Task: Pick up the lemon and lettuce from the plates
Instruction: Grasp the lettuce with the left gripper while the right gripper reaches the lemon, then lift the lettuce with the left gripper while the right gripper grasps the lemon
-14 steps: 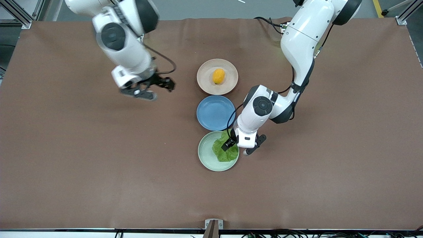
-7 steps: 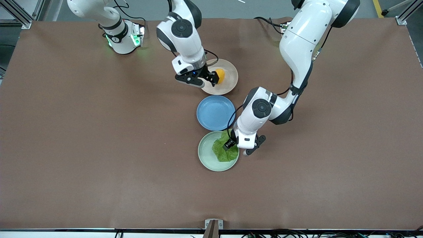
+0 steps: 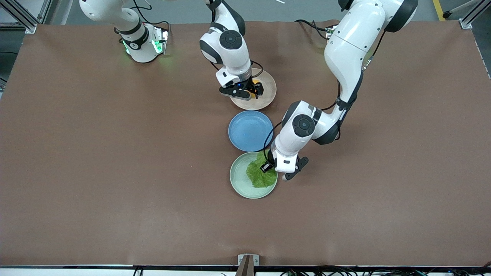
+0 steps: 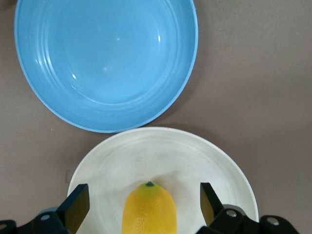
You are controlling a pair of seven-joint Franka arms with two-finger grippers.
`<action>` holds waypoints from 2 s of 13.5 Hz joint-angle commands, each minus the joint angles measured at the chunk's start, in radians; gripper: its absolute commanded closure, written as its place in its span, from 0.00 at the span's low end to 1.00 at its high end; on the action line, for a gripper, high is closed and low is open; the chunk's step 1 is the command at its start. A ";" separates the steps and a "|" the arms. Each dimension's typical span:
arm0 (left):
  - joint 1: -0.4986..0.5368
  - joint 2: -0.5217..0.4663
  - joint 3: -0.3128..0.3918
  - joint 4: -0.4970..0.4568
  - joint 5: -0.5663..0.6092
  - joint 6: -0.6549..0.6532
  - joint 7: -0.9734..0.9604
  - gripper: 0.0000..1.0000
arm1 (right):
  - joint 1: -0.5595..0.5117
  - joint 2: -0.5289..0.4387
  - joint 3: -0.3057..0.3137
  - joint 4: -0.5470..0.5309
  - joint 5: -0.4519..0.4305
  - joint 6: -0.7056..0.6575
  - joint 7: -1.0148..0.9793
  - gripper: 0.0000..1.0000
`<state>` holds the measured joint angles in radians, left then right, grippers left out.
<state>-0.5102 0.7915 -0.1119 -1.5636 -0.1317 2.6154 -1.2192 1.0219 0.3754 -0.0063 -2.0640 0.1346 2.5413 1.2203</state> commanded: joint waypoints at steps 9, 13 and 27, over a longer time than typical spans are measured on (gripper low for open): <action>0.076 -0.272 -0.005 -0.019 -0.016 -0.245 0.102 1.00 | 0.112 0.069 -0.017 0.015 -0.010 0.000 0.094 0.00; 0.318 -0.447 -0.132 -0.252 -0.020 -0.302 0.402 1.00 | 0.135 0.089 -0.018 0.015 -0.012 0.057 0.120 0.00; 0.691 -0.494 -0.178 -0.675 -0.020 -0.111 1.237 0.96 | 0.104 0.091 -0.030 0.022 -0.036 0.058 0.142 0.99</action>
<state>0.1557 0.2835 -0.2739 -2.2301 -0.1332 2.4781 -0.0407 1.1459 0.4868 -0.0259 -2.0495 0.1199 2.6325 1.3441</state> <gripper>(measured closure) 0.960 0.357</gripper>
